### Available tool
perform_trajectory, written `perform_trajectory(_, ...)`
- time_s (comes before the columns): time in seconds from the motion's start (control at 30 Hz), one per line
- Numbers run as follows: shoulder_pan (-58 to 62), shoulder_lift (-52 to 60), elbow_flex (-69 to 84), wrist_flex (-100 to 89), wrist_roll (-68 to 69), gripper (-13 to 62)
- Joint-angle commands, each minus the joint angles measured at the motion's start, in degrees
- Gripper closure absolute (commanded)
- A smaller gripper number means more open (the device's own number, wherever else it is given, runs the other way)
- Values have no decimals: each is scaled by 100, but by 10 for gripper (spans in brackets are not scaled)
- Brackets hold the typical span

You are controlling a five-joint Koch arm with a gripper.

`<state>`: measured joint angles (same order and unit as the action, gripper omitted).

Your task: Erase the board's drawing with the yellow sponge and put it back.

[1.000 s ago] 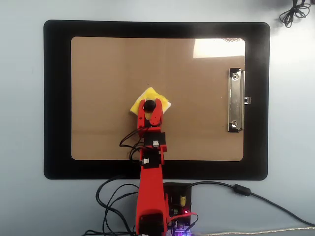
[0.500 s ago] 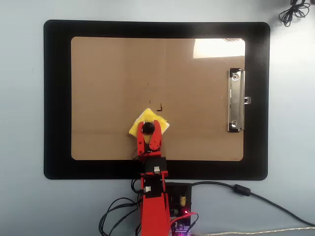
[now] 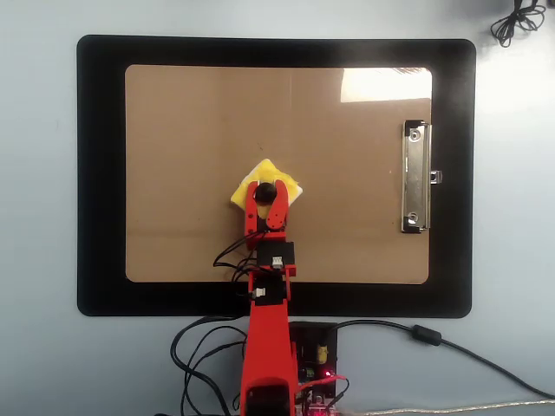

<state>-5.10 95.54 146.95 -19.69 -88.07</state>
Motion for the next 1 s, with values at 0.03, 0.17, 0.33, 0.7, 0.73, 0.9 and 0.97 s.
perform_trajectory(0.03, -79, 729, 633, 9, 79, 577)
perform_trajectory(0.17, -141, 1362, 1072, 9, 88, 577)
perform_trajectory(0.33, -272, 211, 9, -9, 88, 577)
perform_trajectory(0.7, -431, 167, 255, -246, 79, 577)
perform_trajectory(0.73, -475, 501, 554, -246, 79, 577)
perform_trajectory(0.9, -281, 2487, 1942, -193, 185, 577)
perform_trajectory(0.97, 70, 2593, 2021, -202, 264, 577)
